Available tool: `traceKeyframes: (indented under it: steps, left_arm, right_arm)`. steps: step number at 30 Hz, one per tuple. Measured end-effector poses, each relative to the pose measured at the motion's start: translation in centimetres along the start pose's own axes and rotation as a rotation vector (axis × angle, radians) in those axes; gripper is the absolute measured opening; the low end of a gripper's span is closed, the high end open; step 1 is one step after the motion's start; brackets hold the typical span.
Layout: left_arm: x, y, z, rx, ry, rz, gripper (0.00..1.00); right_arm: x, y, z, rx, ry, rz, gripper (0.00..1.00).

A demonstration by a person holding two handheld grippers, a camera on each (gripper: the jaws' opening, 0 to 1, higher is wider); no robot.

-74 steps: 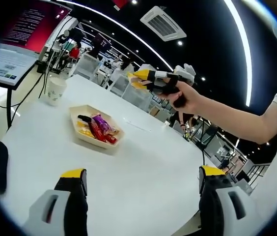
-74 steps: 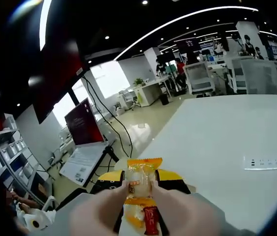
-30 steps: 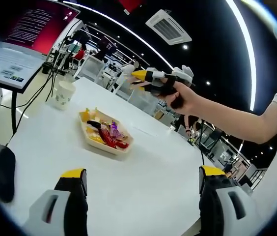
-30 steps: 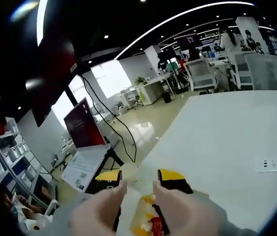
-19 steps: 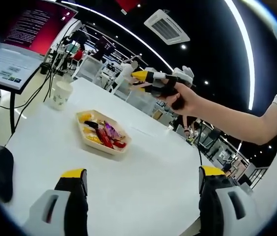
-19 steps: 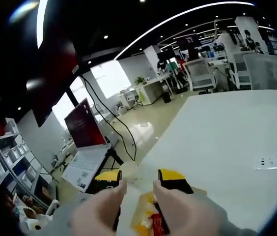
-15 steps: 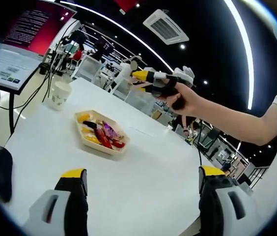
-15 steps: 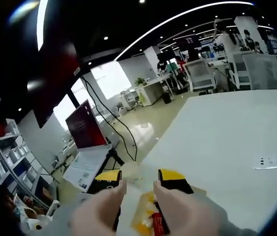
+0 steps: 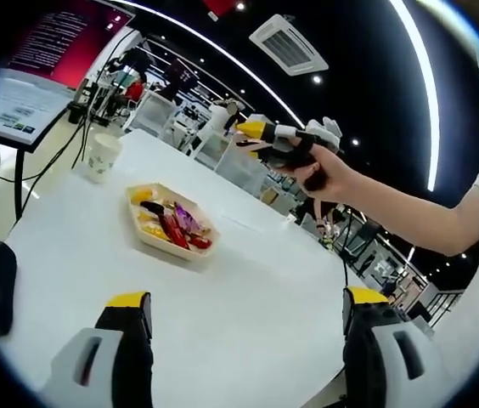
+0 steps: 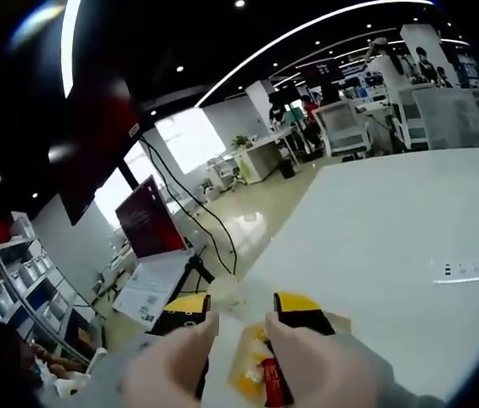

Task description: Place the target food into the container with the food tongs after gripping and lifting it, then release it inside without dropping or visibly crushing the food.

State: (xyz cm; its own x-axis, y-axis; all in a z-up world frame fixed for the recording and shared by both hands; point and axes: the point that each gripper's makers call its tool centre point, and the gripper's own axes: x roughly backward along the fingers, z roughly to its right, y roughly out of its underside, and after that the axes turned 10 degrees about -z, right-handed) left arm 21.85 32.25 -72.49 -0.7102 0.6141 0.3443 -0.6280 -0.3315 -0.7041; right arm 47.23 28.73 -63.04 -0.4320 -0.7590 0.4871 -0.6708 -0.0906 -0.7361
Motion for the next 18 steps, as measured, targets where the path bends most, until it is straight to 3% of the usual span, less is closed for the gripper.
traceKeyframes:
  steps: [6, 8, 9, 12, 14, 18]
  left_arm:
    - [-0.2, 0.0, 0.2, 0.009, 0.013, 0.013, 0.93]
    - [-0.5, 0.7, 0.3, -0.013, 0.009, -0.011, 0.92]
    - [-0.6, 1.0, 0.3, -0.017, 0.004, -0.019, 0.92]
    - [-0.9, 2.0, 0.2, 0.003, 0.009, -0.040, 0.91]
    - [-0.9, 2.5, 0.3, 0.002, 0.008, -0.059, 0.91]
    - [-1.3, 3.1, 0.9, -0.035, 0.005, -0.102, 0.91]
  right_arm:
    - [0.8, 1.3, -1.0, -0.007, -0.009, 0.002, 0.29]
    - [1.0, 1.8, -1.1, -0.029, -0.012, 0.008, 0.29]
    - [0.8, 2.1, -1.3, -0.105, -0.030, 0.019, 0.29]
    - [1.2, 2.2, -1.6, -0.093, -0.027, 0.048, 0.29]
    - [1.6, 2.2, -2.3, -0.131, -0.062, 0.070, 0.29]
    - [2.7, 3.5, -1.9, -0.149, -0.077, 0.073, 0.29]
